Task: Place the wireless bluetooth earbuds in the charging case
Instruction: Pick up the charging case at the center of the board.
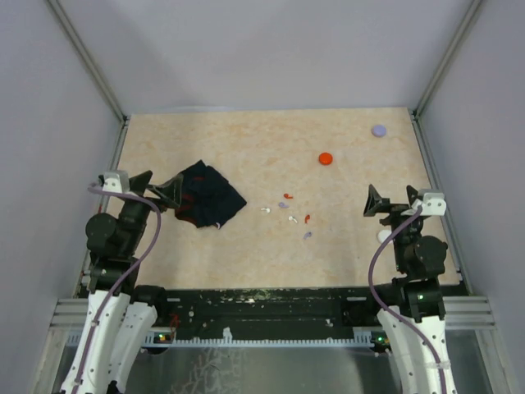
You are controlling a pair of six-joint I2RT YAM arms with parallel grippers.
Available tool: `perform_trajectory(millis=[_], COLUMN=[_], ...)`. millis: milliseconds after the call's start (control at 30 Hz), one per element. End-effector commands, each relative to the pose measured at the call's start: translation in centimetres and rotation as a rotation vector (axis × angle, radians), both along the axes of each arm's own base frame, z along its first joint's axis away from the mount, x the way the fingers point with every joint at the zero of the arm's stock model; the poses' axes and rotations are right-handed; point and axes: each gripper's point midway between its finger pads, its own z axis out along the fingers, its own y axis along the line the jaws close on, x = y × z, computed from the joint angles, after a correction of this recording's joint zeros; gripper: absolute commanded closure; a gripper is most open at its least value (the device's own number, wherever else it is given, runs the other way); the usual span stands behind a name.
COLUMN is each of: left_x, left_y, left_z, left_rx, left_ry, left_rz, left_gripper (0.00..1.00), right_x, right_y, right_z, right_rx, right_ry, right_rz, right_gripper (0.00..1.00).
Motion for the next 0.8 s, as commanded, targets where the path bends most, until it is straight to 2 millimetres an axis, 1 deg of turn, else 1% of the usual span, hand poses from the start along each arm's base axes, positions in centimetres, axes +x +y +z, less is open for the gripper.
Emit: perform_trajectory(millis=[0, 167, 333, 400, 467, 600, 700, 767], left_x=[-0.4, -0.4, -0.3, -0.2, -0.2, -0.2, -0.1, 0.0], left_y=[-0.4, -0.3, 0.3, 0.4, 0.3, -0.8, -0.9, -0.6], left_z=[0.8, 0.3, -0.3, -0.8, -1.5, -2.7, -3.5, -4.0], left_rx=[0.016, 0.029, 0.047, 0.054, 0.067, 0.111, 0.082, 0.057], left_ry=[-0.044, -0.027, 0.028, 0.057, 0.089, 0.154, 0.199, 0.216], left_rz=[-0.02, -0.012, 0.017, 0.025, 0.019, -0.049, -0.051, -0.028], left_gripper=[0.0, 0.0, 0.0, 0.0, 0.0, 0.0, 0.0, 0.0], right_x=[0.1, 0.3, 0.9, 1.2, 1.6, 2.2, 2.7, 2.9], right_y=[-0.6, -0.8, 0.4, 0.9, 0.8, 0.6, 1.4, 1.5], right_z=[1.2, 0.8, 0.1, -0.4, -1.5, -3.6, -5.1, -6.1], right_rx=[0.031, 0.055, 0.059, 0.093, 0.17, 0.289, 0.315, 0.36], right_ry=[-0.033, 0.002, 0.088, 0.139, 0.199, 0.33, 0.423, 0.457], right_rz=[-0.032, -0.043, 0.017, 0.036, 0.016, -0.043, -0.018, -0.034], right_gripper=[0.03, 0.03, 0.03, 0.03, 0.01, 0.02, 0.02, 0.02])
